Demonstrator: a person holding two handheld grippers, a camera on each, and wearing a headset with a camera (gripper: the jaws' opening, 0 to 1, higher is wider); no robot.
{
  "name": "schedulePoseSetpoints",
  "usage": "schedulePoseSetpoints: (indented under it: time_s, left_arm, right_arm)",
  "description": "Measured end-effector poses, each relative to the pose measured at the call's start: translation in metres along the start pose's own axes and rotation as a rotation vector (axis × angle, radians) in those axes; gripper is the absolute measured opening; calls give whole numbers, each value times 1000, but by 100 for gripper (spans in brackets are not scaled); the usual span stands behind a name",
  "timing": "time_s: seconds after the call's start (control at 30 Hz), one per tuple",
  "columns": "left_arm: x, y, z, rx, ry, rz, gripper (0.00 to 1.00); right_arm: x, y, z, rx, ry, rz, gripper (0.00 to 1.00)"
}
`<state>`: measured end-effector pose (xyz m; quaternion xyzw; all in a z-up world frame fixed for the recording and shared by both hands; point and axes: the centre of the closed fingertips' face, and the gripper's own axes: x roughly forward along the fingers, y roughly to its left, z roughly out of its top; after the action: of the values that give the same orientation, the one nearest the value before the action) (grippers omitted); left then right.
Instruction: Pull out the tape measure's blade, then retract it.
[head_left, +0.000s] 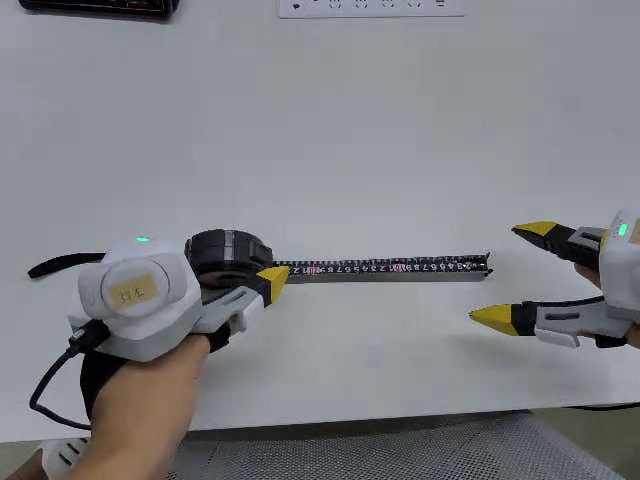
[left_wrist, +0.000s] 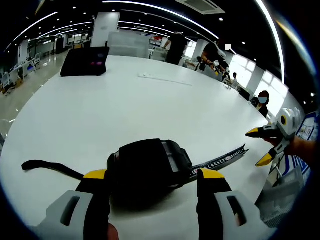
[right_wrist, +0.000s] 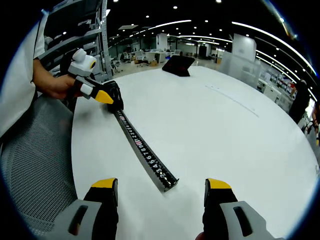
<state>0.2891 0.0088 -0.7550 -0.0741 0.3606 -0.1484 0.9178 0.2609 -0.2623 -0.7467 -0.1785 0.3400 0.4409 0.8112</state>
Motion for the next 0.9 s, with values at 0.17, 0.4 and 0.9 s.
schedulePoseSetpoints:
  time_s: [0.17, 0.4, 0.9]
  left_arm:
    - [3, 2, 0, -18, -1, 16, 66]
    - [4, 5, 0, -33, -4, 36, 63]
    - [2, 3, 3, -66, -20, 18, 63]
  right_arm:
    - [1, -2, 0, -17, 10, 11, 65]
    - [3, -6, 0, -28, 15, 18, 62]
    - [4, -8, -6, -86, 82, 97, 46]
